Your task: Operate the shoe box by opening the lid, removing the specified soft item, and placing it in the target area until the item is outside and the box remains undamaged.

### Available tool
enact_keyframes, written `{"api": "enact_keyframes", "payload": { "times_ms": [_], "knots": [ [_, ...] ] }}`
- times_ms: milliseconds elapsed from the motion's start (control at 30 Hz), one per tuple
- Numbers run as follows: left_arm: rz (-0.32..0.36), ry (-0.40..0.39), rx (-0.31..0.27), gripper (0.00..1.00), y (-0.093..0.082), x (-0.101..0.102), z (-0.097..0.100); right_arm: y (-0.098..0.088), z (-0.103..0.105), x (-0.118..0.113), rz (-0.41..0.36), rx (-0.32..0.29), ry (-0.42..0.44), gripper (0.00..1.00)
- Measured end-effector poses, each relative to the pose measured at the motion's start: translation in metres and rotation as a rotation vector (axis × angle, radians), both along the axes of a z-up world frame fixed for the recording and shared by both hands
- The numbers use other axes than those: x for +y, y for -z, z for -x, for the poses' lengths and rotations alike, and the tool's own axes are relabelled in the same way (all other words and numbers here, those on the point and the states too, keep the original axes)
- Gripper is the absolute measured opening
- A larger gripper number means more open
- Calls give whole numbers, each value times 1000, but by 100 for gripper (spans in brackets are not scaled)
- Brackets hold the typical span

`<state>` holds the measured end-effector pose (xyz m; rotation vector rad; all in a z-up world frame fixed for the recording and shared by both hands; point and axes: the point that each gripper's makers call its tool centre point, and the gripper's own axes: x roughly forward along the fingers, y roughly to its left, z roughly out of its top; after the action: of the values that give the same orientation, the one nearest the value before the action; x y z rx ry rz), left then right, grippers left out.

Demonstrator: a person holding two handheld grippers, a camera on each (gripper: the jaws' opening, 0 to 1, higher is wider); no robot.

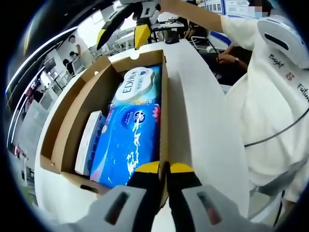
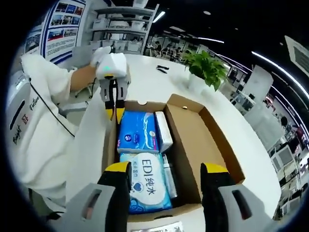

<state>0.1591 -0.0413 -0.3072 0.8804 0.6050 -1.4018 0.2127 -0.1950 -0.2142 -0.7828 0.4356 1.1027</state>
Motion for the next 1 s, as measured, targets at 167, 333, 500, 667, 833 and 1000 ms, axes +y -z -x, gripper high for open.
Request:
{"api": "enact_keyframes", "payload": {
  "times_ms": [167, 333, 500, 667, 833, 1000],
  "knots": [
    [-1, -1, 0, 4, 0, 0, 0, 7, -6, 1, 37, -13, 15, 59],
    [1, -2, -4, 4, 0, 0, 0, 15, -2, 8, 53, 4, -18, 58],
    [2, -4, -3, 4, 0, 0, 0, 22, 0, 12, 75, 19, -40, 59],
    [5, -3, -9, 4, 0, 0, 0, 26, 0, 10, 62, 73, -38, 60],
    [5, -4, -11, 4, 0, 0, 0, 26, 6, 12, 61, 93, -48, 60],
    [5, -6, -12, 4, 0, 0, 0, 37, 12, 10, 113, 131, -80, 59]
  ]
}}
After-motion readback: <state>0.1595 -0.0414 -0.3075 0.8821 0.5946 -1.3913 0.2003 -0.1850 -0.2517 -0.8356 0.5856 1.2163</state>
